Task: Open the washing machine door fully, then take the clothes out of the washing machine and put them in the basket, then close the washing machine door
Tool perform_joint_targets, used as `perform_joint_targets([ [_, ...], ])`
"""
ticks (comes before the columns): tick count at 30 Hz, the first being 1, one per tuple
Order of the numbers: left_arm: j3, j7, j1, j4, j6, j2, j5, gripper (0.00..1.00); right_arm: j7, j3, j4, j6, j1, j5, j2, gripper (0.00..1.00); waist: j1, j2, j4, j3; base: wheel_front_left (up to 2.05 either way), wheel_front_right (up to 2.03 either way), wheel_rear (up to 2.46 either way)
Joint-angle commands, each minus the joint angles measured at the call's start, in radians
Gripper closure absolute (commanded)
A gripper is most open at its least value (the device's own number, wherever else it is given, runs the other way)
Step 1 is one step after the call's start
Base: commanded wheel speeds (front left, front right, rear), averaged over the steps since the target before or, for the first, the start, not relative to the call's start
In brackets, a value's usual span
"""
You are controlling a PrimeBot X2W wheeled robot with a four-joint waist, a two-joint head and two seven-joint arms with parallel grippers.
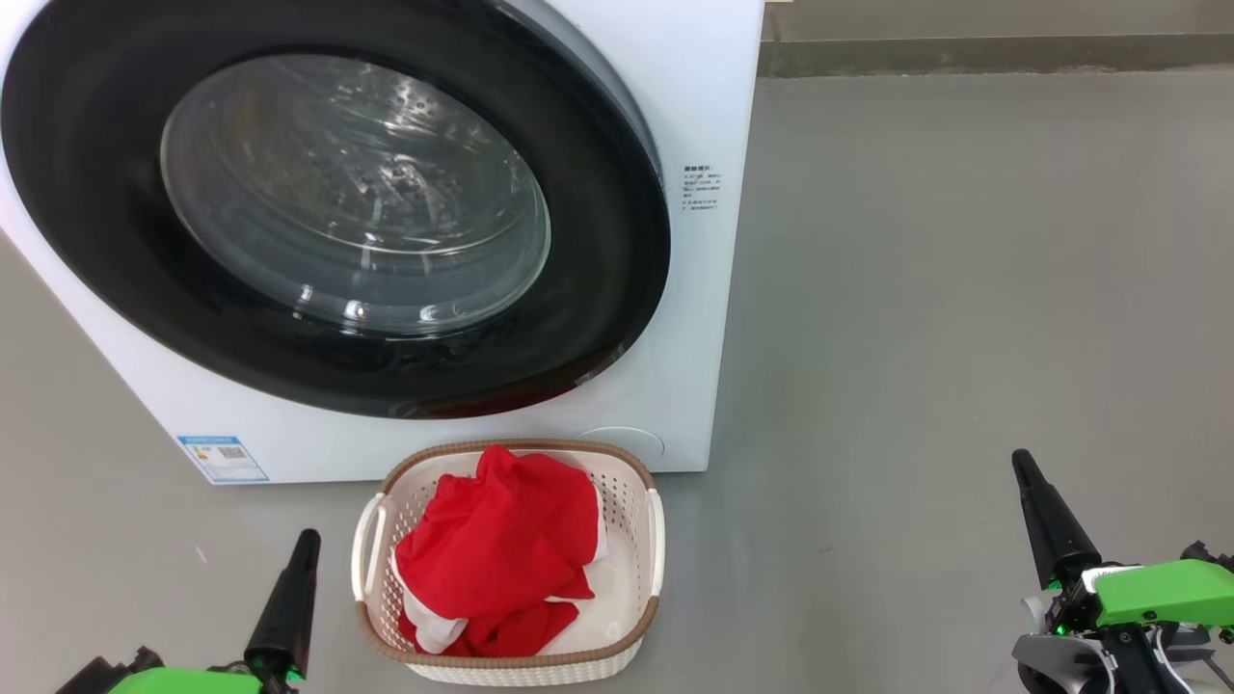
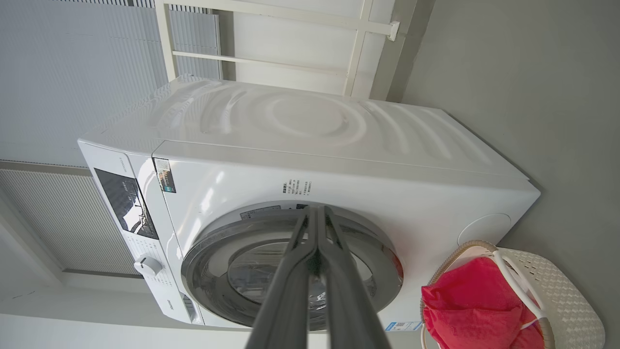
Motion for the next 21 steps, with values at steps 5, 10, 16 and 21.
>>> perform_joint_targets([
  [5, 0.036, 0.003, -0.039, -0.022, -0.007, 0.011, -0.007, 1.00, 0.006, 0.015, -0.029, 0.001, -0.043, 0.002, -0.013, 1.00, 0.0000, -0.0001, 0.000, 0.000, 0.00, 0.00, 0.00],
  [10, 0.036, 0.003, -0.039, -0.022, -0.007, 0.011, -0.007, 1.00, 0.007, 0.015, -0.029, 0.001, -0.043, 0.002, -0.013, 1.00, 0.0000, -0.0001, 0.000, 0.000, 0.00, 0.00, 0.00],
  [16, 0.036, 0.003, -0.039, -0.022, -0.007, 0.011, -0.007, 1.00, 0.007, 0.014, -0.029, 0.001, -0.043, 0.001, -0.012, 1.00, 0.0000, -0.0001, 0.000, 0.000, 0.00, 0.00, 0.00],
  [21, 0.036, 0.003, -0.039, -0.022, -0.007, 0.011, -0.007, 1.00, 0.007, 0.014, -0.029, 0.001, -0.043, 0.001, -0.012, 1.00, 0.0000, -0.0001, 0.000, 0.000, 0.00, 0.00, 0.00],
])
